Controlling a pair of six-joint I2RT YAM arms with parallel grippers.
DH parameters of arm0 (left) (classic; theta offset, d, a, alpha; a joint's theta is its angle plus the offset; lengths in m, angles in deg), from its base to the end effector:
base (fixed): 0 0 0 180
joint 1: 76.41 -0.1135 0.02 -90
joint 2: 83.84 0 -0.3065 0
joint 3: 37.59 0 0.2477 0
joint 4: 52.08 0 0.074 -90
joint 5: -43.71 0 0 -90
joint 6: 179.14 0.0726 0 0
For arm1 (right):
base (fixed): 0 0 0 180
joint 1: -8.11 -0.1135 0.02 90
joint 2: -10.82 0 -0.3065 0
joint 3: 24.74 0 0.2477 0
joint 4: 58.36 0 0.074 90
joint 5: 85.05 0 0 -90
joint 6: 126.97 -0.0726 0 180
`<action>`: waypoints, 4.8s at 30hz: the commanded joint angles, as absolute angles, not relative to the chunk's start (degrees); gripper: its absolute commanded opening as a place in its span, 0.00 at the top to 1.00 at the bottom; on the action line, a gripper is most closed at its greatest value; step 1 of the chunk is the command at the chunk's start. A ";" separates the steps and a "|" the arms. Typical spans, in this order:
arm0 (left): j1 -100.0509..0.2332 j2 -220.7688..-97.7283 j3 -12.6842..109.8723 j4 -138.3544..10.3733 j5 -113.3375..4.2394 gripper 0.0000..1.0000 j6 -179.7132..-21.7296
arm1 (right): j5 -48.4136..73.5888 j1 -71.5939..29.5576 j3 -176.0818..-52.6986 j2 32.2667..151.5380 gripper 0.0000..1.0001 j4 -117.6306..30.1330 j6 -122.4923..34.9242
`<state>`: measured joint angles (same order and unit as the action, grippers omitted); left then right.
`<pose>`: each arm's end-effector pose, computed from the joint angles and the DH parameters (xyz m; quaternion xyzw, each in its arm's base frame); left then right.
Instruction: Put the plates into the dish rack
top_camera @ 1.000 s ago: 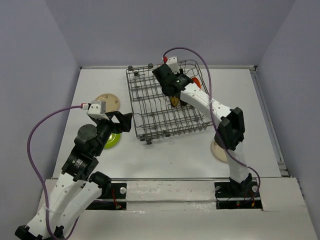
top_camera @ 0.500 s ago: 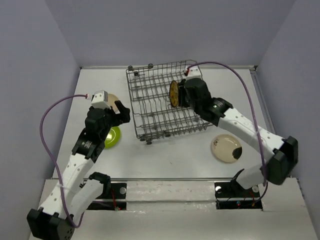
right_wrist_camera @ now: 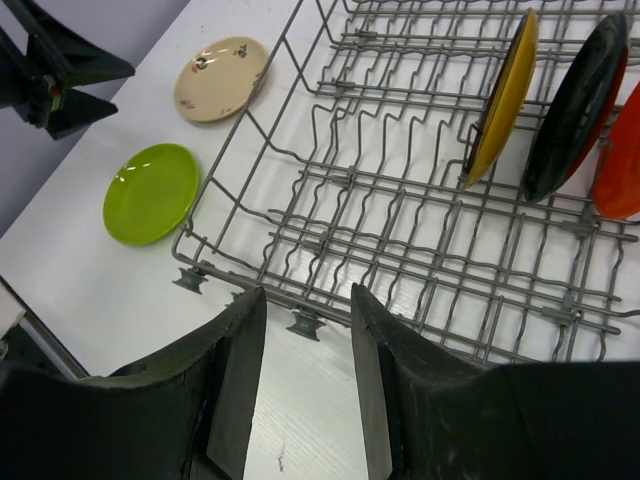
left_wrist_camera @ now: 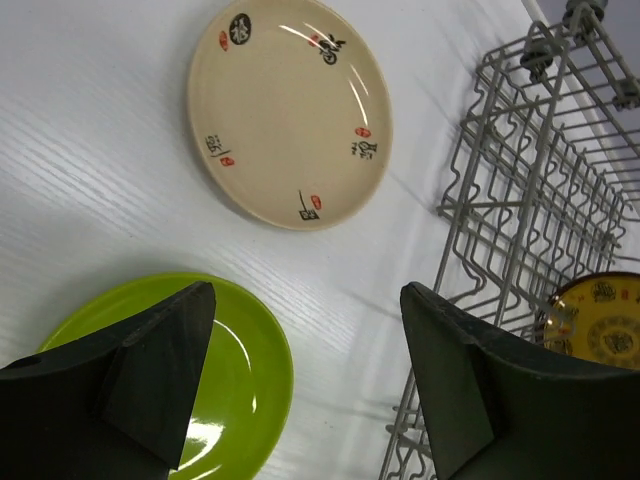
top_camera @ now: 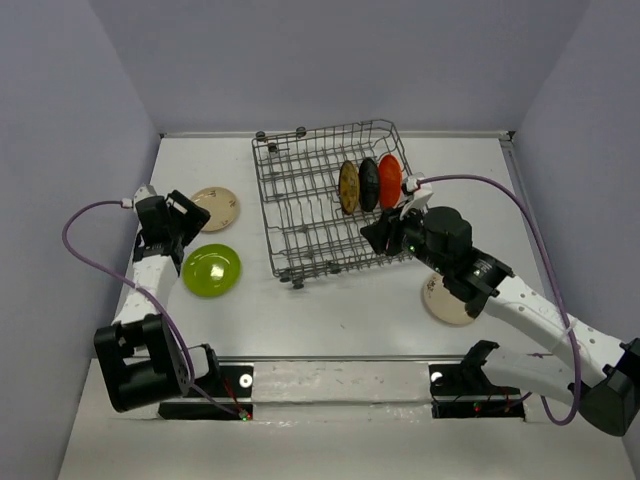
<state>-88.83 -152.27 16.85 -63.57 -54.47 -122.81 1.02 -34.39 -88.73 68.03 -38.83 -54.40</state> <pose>0.2750 0.0500 0.2759 -0.2952 0.7911 -0.1574 0.5122 0.1824 0.1604 0.3681 -0.1486 0.7668 0.2884 0.5538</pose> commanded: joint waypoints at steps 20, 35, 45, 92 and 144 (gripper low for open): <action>-96.62 -184.47 32.23 -52.82 -54.89 0.17 -125.27 | 8.02 -34.87 -83.93 63.03 0.54 -47.60 -56.04; -96.71 -192.56 35.31 -50.89 -60.87 0.56 -126.40 | 8.90 -34.87 -84.37 64.61 0.53 -49.18 -57.01; -96.97 -182.65 34.26 -50.01 -59.48 0.94 -126.93 | 12.32 -34.87 -86.56 68.56 0.52 -49.62 -57.89; -63.05 -119.27 20.11 -67.33 -48.50 0.01 -102.76 | -7.30 -32.58 -124.96 102.74 0.93 -34.16 -52.45; -60.15 -119.70 17.91 -66.71 -50.51 0.01 -104.26 | -38.30 -35.31 -146.16 131.33 0.54 -19.65 -46.11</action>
<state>-60.33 -119.04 17.70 -68.66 -50.60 -104.82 -38.17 -34.74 -145.32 135.44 -20.05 -45.81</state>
